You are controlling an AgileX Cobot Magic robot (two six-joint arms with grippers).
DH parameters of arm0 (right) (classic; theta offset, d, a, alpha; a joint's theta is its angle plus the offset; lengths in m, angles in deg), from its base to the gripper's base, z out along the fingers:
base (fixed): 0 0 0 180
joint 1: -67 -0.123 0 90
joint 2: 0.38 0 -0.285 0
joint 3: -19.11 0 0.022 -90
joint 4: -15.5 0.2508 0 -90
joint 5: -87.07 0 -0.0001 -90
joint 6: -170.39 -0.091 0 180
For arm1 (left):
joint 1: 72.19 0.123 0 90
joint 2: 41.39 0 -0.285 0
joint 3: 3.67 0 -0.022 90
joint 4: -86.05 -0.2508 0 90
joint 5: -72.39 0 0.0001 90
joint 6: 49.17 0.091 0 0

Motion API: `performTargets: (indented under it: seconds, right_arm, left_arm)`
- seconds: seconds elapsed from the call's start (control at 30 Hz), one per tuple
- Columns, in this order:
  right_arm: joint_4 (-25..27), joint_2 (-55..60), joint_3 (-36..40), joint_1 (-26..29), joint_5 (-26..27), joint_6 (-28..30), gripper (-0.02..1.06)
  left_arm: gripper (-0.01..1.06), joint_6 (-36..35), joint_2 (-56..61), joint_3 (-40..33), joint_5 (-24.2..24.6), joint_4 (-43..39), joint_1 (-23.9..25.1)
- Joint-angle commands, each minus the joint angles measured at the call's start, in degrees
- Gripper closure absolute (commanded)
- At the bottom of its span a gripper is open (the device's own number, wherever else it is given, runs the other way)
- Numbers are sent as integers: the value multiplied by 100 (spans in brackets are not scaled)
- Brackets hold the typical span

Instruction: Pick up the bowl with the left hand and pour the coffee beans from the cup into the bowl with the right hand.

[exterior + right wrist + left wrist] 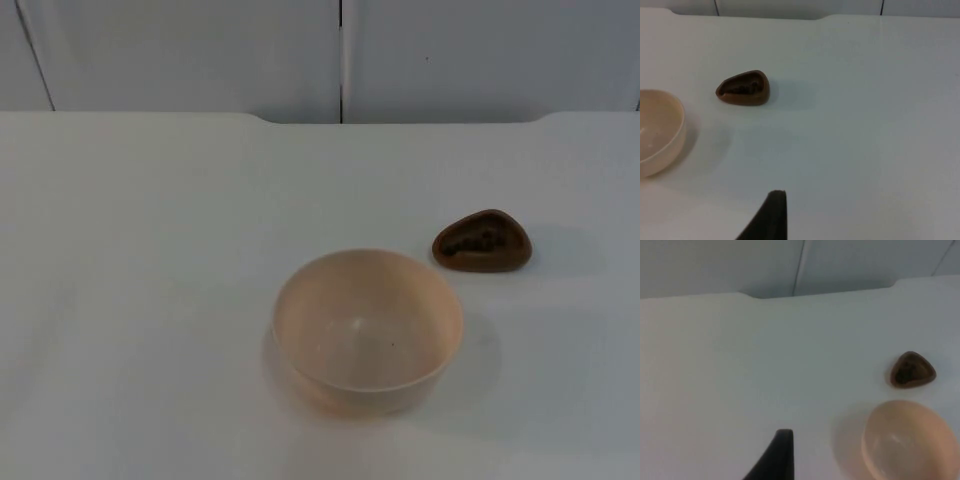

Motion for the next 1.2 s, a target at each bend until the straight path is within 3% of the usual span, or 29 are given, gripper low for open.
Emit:
performTargets:
  seconds: [0.0,0.27,0.57,0.87,1.17]
  right_arm:
    - [0,-26,0,21,15,15,-1]
    - [0,-26,0,21,15,15,-1]
    - [0,-26,0,21,15,15,-1]
    - [0,-26,0,21,15,15,-1]
    - [0,-26,0,21,15,15,-1]
  left_arm:
    - [0,182,-110,53,65,238,0]
    - [8,514,-603,53,69,718,0]
    - [9,581,-991,53,69,884,-178]
    - [9,552,-1831,53,-268,796,-1272]
    - [9,218,-2775,190,-582,648,-1861]
